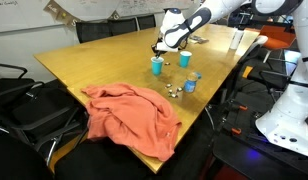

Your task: Put three of the sweets on the table in the cup on the left

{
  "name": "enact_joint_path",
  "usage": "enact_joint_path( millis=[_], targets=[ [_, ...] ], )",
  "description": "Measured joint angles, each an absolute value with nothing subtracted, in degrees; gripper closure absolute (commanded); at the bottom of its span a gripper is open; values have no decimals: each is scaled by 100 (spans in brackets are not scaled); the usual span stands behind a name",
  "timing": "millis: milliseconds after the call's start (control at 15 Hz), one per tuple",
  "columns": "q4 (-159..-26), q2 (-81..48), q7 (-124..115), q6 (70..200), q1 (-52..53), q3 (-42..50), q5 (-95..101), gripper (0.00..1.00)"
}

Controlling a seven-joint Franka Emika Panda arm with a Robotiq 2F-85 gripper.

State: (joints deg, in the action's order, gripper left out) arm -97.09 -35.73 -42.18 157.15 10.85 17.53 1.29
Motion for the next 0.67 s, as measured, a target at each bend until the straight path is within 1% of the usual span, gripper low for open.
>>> enact_joint_path(
  millis=[267, 467, 533, 667],
  targets=[
    [-9690, -3626, -4305, 15729, 1104, 1666, 103, 24],
    [-9790, -3301, -4164, 15661, 1022, 1451, 65, 2],
    [-9899, -3057, -4146, 15544, 1035, 1459, 128, 0],
    [-10151, -2475, -4108, 15068, 1035, 1480, 320, 0]
  ],
)
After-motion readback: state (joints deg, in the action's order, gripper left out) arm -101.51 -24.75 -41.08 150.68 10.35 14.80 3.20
